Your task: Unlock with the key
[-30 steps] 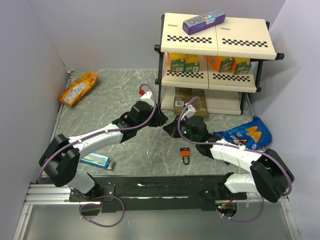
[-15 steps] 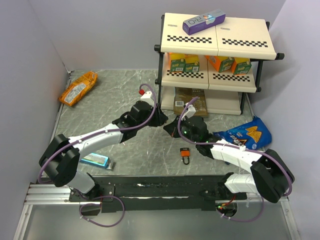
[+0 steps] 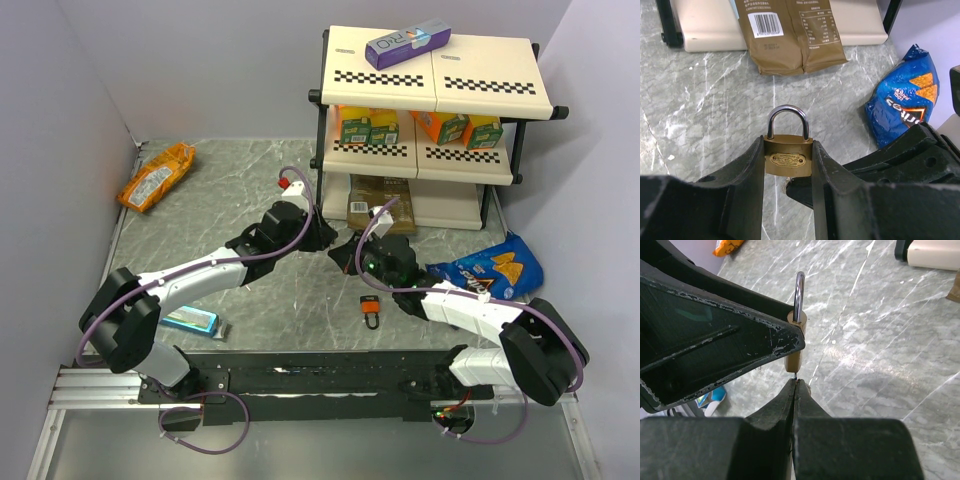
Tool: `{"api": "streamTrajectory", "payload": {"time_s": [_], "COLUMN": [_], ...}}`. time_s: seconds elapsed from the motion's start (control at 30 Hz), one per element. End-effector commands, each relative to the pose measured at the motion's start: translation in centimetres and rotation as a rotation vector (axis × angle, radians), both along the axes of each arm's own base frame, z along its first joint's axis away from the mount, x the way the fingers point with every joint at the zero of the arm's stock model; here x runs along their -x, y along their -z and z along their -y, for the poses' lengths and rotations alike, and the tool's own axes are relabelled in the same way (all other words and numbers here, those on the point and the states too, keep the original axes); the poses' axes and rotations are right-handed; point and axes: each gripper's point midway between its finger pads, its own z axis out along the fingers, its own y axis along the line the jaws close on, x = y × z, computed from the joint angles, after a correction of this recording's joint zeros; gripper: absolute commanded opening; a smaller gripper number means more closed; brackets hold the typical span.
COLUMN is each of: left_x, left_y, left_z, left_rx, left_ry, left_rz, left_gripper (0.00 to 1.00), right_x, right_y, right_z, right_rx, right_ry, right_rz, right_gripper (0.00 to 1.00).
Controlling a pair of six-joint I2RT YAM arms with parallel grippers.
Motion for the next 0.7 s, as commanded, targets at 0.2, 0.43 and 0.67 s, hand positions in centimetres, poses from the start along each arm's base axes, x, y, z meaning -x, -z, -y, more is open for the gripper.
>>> {"api": "streamTrajectory", "payload": {"time_s": [0.2,0.43,0.67], "left_x": [4.2,4.5,5.0], "left_y": [2.0,2.2,2.4], "left_z": [2.4,2.6,3.0], "left_rx": [-0.037,-0.041,-0.040], "left_ry": [0.140,0.150,0.170], "left_rz": [-0.097,-0.097,-0.099], "left_gripper": [0.01,0.01,0.01], "right_x": [-4.4,-4.8,-5.4], "right_y": [-9.4,-10.0,-11.3], "right_z": [1.5,2.1,2.9], "right_rx": [-0.158,-0.150,-0.162], "right_ry": [0.176,0.210,0.232], "right_rz": [0.285,0.308,0.334], "right_gripper": [0.00,0.00,0.00]}}
